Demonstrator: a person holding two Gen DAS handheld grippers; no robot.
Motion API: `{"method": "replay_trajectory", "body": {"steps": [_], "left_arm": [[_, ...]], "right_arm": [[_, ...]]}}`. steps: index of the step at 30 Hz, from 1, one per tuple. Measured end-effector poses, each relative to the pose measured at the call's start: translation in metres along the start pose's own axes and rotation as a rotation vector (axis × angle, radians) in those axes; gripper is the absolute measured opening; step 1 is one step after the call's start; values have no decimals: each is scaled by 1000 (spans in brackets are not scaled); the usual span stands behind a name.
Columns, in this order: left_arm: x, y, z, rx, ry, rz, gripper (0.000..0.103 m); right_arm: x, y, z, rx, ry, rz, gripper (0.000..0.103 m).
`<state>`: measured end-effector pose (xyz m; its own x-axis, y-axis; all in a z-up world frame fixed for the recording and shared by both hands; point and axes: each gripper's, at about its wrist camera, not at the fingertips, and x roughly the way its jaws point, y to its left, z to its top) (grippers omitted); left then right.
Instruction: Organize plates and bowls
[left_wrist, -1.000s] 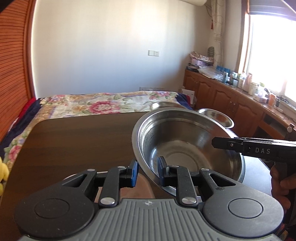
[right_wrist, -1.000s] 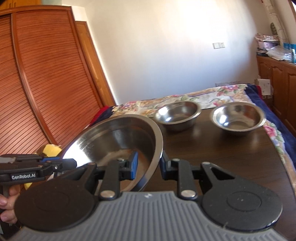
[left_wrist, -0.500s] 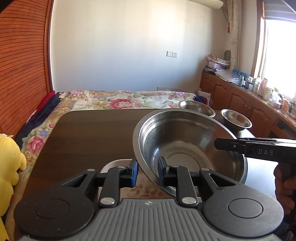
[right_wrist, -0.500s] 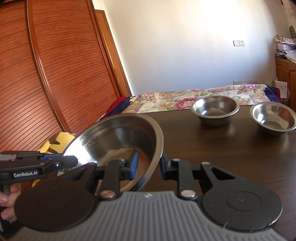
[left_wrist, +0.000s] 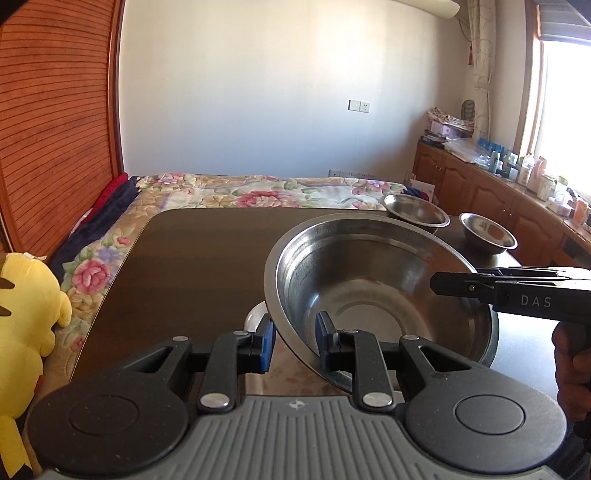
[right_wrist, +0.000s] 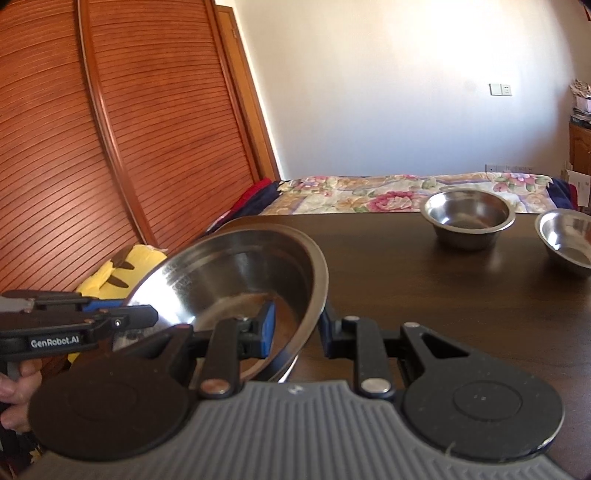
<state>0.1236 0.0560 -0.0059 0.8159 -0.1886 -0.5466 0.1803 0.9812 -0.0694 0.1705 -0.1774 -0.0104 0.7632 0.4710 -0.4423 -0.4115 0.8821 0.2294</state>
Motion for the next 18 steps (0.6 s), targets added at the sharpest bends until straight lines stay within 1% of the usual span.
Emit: {"method": "replay_trajectory", "body": {"steps": [10, 18], "left_arm": [[-10, 13, -6, -16, 8, 18, 26], [-7, 17, -12, -27, 25, 26, 26]], "right_arm": [[7, 10, -4, -9, 27, 44, 27], [11, 15, -9, -8, 46, 61, 27]]}}
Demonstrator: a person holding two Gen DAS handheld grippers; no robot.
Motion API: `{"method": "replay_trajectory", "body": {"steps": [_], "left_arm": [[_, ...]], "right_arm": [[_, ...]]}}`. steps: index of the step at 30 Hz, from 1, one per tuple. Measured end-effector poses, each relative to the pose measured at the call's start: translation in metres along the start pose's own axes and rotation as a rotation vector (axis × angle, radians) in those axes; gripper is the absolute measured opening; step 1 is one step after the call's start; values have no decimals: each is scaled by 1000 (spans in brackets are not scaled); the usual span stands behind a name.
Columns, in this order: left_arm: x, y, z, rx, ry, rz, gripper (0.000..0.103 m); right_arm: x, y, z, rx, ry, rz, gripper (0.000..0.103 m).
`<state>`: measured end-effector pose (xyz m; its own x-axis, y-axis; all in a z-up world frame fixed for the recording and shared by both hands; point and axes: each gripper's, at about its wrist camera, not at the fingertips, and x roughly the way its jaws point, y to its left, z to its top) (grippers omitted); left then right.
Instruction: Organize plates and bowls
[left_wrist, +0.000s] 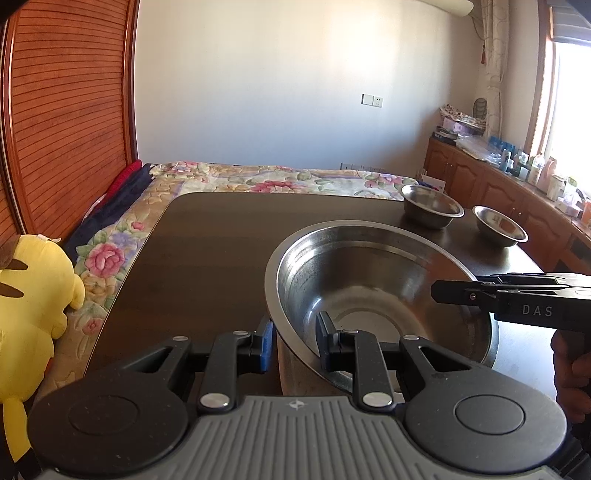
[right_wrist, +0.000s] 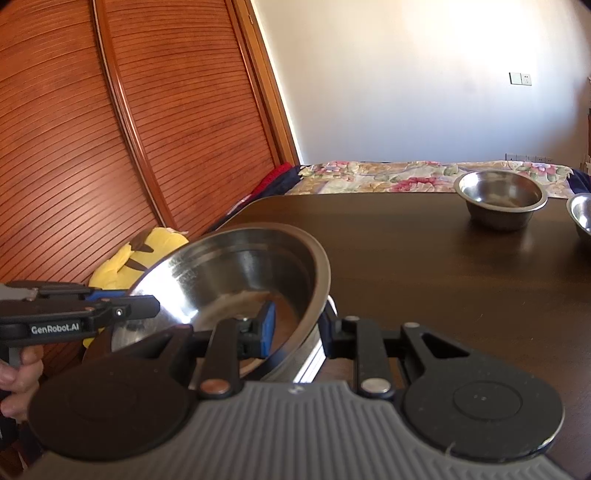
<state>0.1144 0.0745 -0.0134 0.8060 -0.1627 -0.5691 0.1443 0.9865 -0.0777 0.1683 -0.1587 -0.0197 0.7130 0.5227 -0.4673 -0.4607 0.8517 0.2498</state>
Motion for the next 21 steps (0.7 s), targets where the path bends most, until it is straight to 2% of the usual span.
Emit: {"method": "replay_trajectory", "body": {"steps": [19, 21], "left_arm": [[5, 1, -4, 3, 4, 4, 28], [5, 1, -5, 4, 3, 7, 33]], "right_arm": [[4, 2, -5, -10, 8, 16, 30], [4, 2, -5, -15, 8, 14, 30]]}}
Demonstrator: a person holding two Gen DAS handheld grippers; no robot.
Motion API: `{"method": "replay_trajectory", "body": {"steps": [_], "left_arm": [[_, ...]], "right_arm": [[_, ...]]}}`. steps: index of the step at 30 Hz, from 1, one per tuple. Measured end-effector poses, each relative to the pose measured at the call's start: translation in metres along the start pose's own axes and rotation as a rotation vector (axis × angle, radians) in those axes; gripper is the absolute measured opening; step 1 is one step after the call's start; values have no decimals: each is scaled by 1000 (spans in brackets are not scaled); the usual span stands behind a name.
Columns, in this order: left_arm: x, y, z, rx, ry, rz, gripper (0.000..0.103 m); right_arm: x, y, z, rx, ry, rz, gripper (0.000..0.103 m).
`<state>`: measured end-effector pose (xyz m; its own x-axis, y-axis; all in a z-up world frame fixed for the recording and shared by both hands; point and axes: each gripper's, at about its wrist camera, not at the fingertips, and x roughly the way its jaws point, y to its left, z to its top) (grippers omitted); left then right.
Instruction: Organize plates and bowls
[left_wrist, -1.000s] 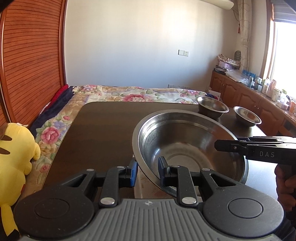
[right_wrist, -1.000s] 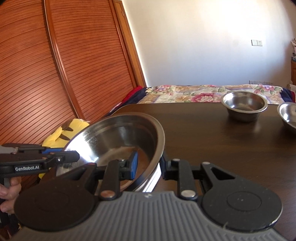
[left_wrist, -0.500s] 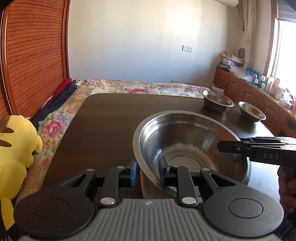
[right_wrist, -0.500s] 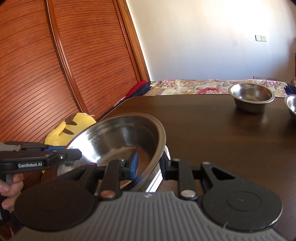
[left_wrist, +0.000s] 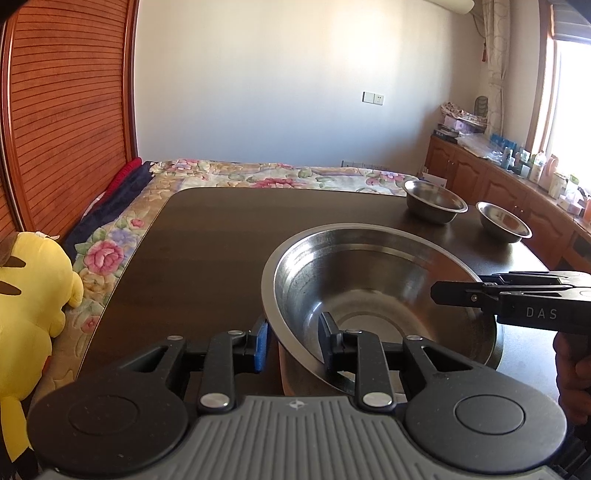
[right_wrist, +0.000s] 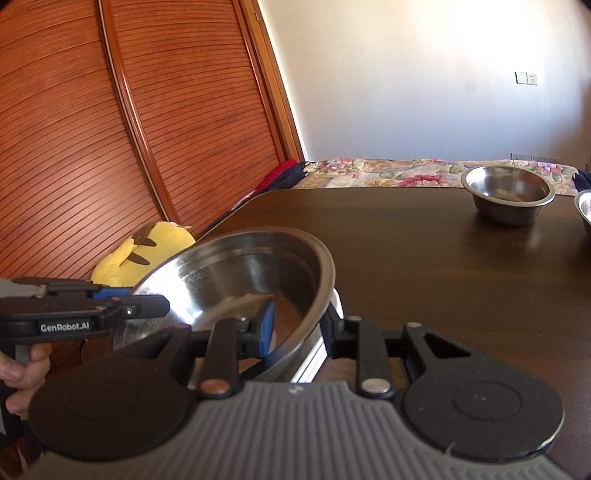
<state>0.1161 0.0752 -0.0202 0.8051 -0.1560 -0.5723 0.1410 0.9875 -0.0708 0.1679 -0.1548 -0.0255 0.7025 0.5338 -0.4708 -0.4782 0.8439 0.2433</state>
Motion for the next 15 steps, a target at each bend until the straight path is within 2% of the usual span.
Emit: {"method": "replay_trajectory", "body": {"steps": [2, 6, 11, 15], "left_arm": [[0, 1, -1, -2, -3, 3, 39], [0, 3, 0, -6, -7, 8, 41], [-5, 5, 5, 0, -35, 26, 51], [-5, 6, 11, 2, -51, 50, 52]], "right_arm": [[0, 1, 0, 0, -1, -4, 30], [-3, 0, 2, -8, -10, -21, 35], [-8, -4, 5, -12, -25, -28, 37], [-19, -10, 10, -13, -53, -35, 38]]}}
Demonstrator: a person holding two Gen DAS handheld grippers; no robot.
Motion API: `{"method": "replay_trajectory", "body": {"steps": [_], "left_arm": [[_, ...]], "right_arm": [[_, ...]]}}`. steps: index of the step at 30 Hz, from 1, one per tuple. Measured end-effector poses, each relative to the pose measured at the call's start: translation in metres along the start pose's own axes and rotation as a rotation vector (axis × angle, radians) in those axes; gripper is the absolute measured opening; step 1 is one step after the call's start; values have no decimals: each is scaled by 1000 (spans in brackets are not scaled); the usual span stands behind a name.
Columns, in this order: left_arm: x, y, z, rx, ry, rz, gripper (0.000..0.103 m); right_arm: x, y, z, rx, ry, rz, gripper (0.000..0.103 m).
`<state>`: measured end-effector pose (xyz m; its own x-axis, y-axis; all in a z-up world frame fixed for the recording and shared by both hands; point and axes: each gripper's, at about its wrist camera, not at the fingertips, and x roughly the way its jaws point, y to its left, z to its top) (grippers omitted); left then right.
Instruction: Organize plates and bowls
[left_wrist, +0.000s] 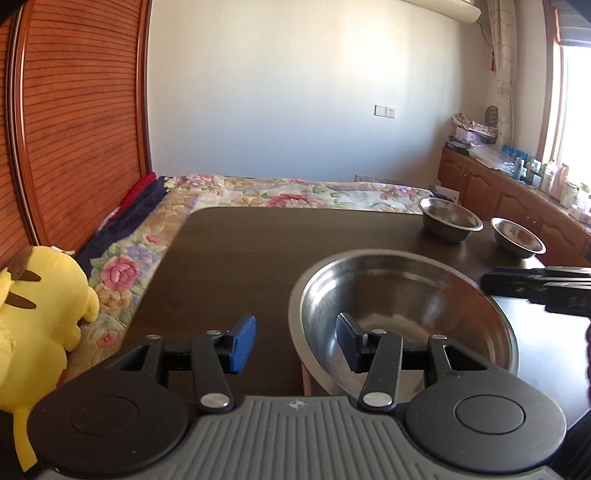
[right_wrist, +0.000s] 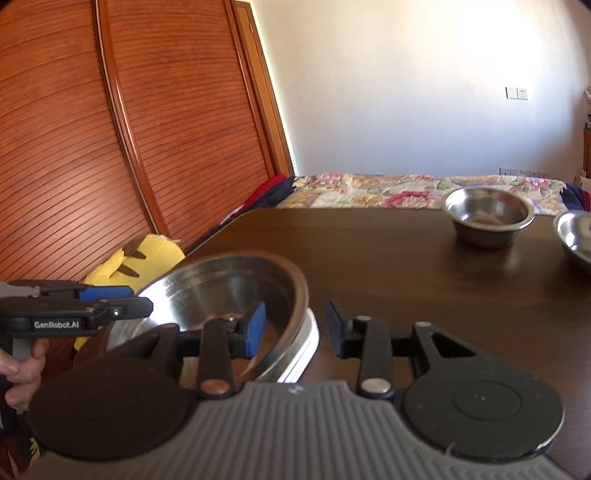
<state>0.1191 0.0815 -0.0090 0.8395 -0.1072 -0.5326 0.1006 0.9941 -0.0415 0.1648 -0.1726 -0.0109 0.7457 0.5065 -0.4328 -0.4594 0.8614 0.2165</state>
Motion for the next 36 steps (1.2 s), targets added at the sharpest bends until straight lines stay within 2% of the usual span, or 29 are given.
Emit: {"method": "replay_trajectory", "body": {"steps": [2, 4, 8, 12, 17, 19, 29, 36], "left_arm": [[0, -2, 6, 3, -12, 7, 52], [-2, -6, 14, 9, -36, 19, 60], [-5, -27, 34, 21, -94, 10, 66], [-2, -61, 52, 26, -149, -47, 80], [14, -119, 64, 39, -166, -148, 88], [22, -143, 68, 51, -156, -185, 89], [51, -240, 72, 79, -118, -303, 89], [81, -277, 66, 82, -75, -327, 74]], "right_arm": [[-9, -6, 3, -4, -24, -11, 38], [-18, -14, 6, -6, -49, -28, 39], [-40, -42, 12, -5, -96, -82, 42], [-60, -80, 16, -7, -128, -170, 49], [-75, -126, 17, 8, -136, -267, 55], [-79, -141, 18, 9, -137, -300, 61], [-83, -193, 28, -13, -128, -356, 61], [-76, -224, 30, -13, -105, -376, 61]]}}
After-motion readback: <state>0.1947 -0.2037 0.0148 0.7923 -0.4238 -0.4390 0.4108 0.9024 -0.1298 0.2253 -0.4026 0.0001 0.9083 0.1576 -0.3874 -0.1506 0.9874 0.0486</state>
